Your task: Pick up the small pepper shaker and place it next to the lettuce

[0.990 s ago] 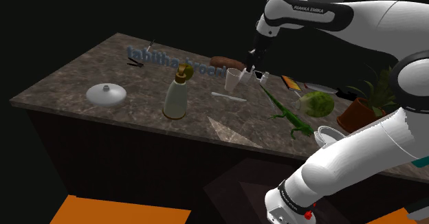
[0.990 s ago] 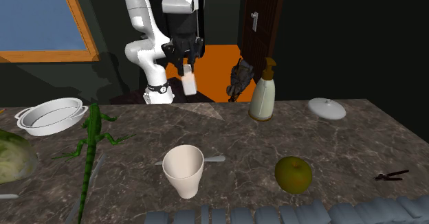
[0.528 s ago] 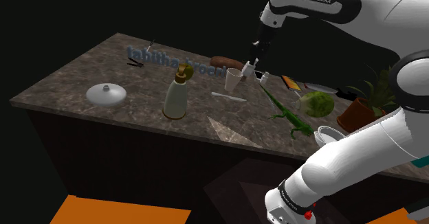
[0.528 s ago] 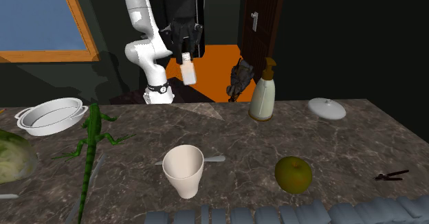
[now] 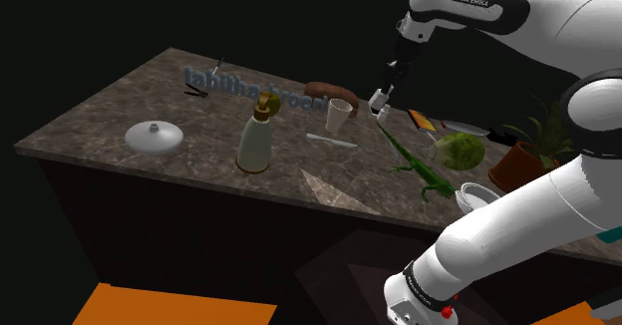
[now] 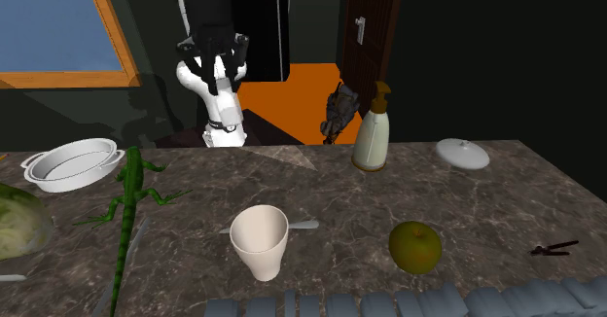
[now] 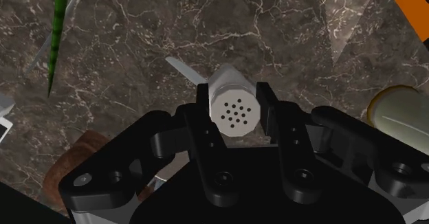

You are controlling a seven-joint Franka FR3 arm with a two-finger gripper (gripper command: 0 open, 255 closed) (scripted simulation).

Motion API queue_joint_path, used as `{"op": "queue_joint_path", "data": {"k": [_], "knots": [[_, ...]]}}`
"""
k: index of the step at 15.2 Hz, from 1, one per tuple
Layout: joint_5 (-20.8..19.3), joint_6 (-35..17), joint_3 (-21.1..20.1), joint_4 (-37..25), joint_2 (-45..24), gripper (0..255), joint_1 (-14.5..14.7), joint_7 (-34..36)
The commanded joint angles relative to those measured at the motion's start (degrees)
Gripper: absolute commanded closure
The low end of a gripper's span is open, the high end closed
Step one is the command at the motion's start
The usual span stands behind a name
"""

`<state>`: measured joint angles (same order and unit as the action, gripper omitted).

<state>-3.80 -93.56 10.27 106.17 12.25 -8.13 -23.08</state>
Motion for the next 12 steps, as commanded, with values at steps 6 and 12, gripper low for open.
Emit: {"op": "queue_joint_path", "data": {"k": [6, 12], "knots": [[-0.8, 0.2, 6.0, -2.5, -1.8, 255, -3.8, -9.8], [-0.2, 0.3, 11.3, -7.2, -6.1, 255, -7.3, -18.9]]}}
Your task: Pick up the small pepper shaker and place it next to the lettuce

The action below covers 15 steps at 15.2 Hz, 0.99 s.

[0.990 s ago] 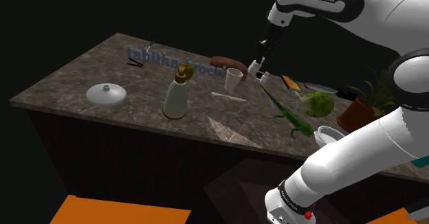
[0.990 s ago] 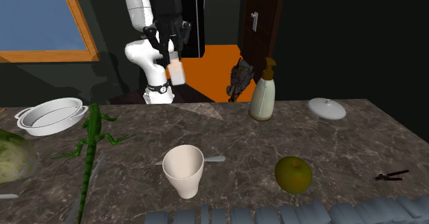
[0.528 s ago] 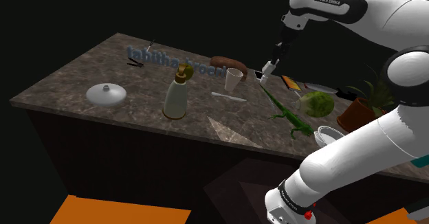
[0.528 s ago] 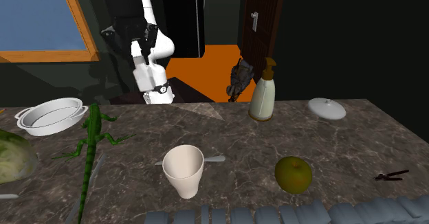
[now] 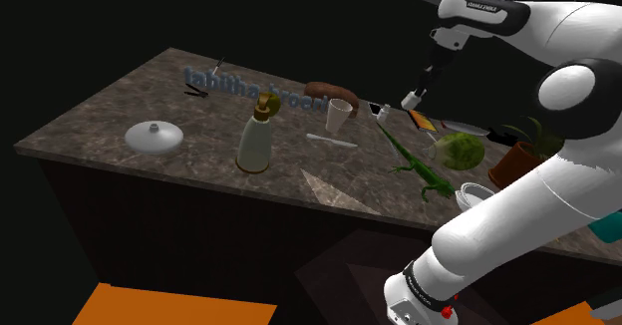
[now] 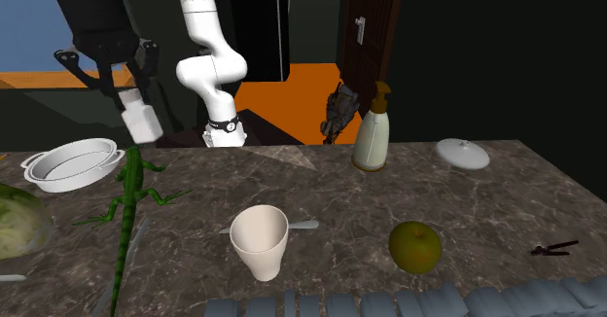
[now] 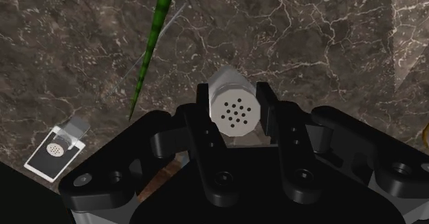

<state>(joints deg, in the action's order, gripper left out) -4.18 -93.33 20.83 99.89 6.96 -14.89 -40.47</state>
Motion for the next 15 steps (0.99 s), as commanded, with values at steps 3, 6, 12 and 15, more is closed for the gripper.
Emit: {"op": "queue_joint_path", "data": {"k": [3, 6, 12, 15], "knots": [[1.2, 0.3, 3.4, -4.3, -3.9, 255, -2.4, -6.2], [2.8, 0.8, 5.9, -8.4, -7.7, 255, -4.7, -11.0], [8.0, 3.1, 10.0, -19.4, -17.5, 255, -10.7, -20.8], [11.4, 5.3, 11.3, -26.8, -23.6, 255, -15.0, -25.4]]}}
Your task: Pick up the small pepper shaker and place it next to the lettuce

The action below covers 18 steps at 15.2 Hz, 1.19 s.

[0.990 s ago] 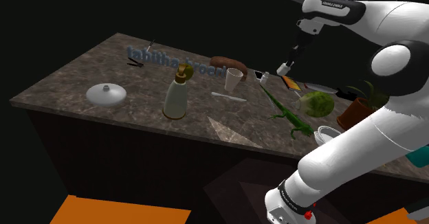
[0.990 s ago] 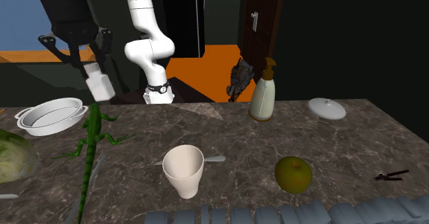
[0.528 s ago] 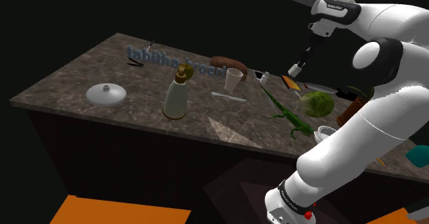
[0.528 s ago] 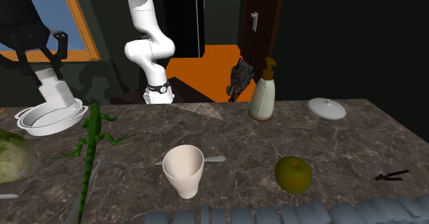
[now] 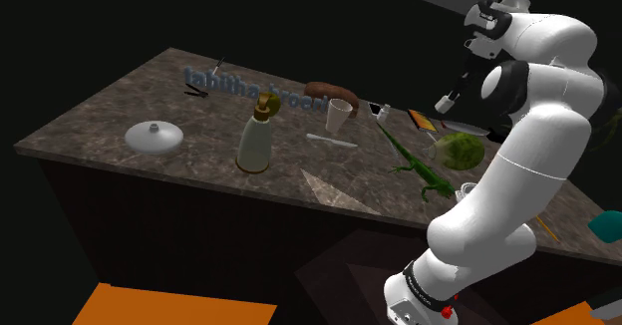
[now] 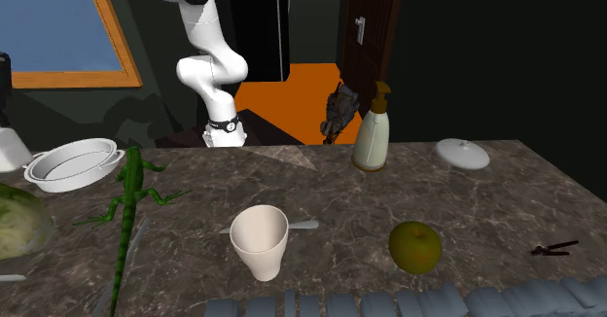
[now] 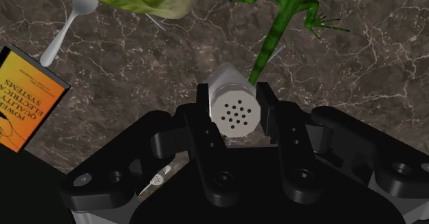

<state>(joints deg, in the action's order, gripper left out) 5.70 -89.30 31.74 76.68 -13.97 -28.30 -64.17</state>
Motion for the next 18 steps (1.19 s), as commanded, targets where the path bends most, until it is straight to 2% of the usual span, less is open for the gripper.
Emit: {"op": "queue_joint_path", "data": {"k": [1, 2, 18], "knots": [[2.8, 2.2, 0.7, -6.5, -4.9, 255, -3.3, -3.1], [4.4, 3.6, 0.9, -10.6, -7.9, 255, -5.7, -4.8], [2.6, -10.5, 0.6, 6.8, -4.5, 255, -2.7, -4.3]]}}
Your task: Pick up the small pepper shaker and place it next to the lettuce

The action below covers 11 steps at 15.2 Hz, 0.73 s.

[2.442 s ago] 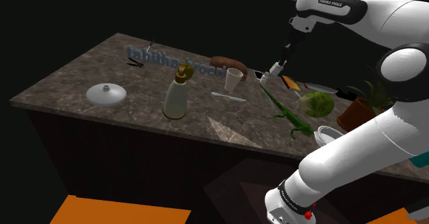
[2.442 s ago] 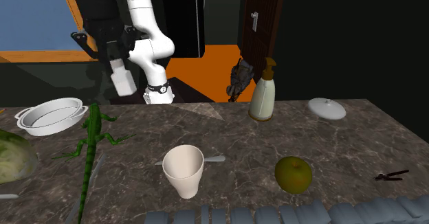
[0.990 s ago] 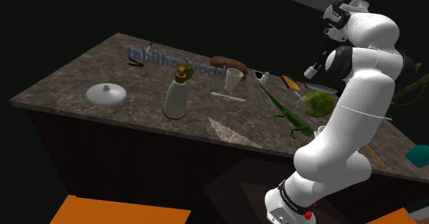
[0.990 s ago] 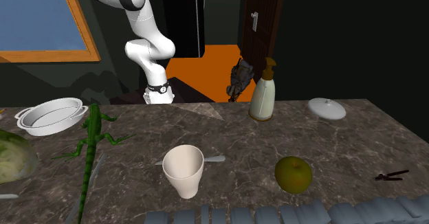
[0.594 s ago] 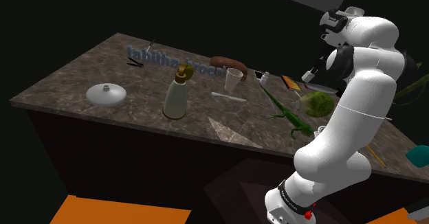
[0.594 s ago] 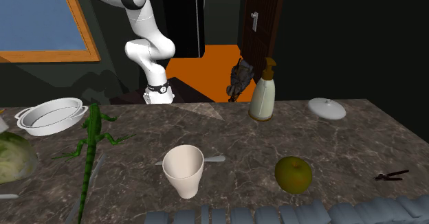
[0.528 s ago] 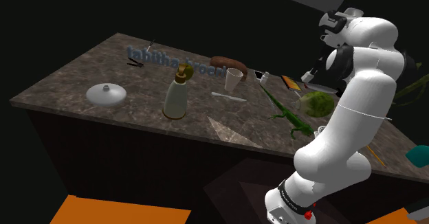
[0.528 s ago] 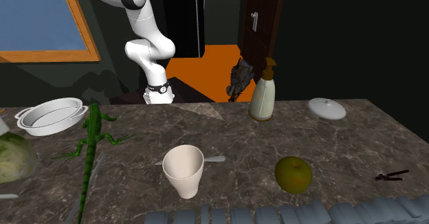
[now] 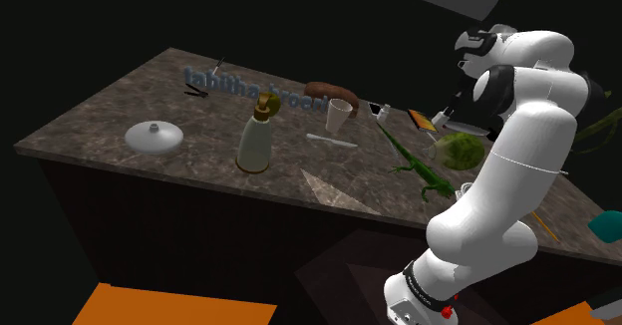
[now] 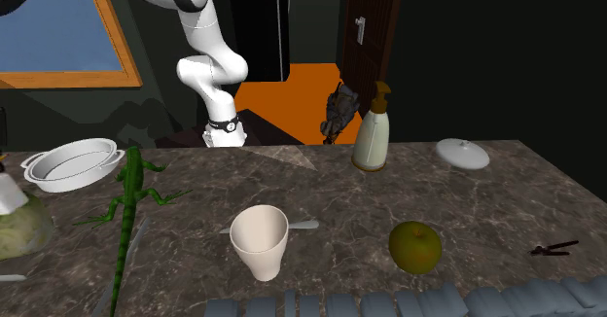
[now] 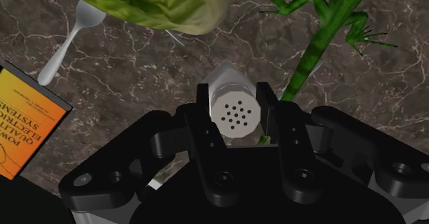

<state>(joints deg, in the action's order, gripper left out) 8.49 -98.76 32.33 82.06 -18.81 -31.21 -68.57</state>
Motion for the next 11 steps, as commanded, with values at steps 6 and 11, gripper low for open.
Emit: {"op": "queue_joint_path", "data": {"k": [6, 11], "knots": [[-0.1, -5.7, -0.2, 6.0, 0.3, 255, 0.7, 0.0], [0.3, -9.4, -0.4, 9.3, -0.1, 255, 0.8, -0.2]]}}
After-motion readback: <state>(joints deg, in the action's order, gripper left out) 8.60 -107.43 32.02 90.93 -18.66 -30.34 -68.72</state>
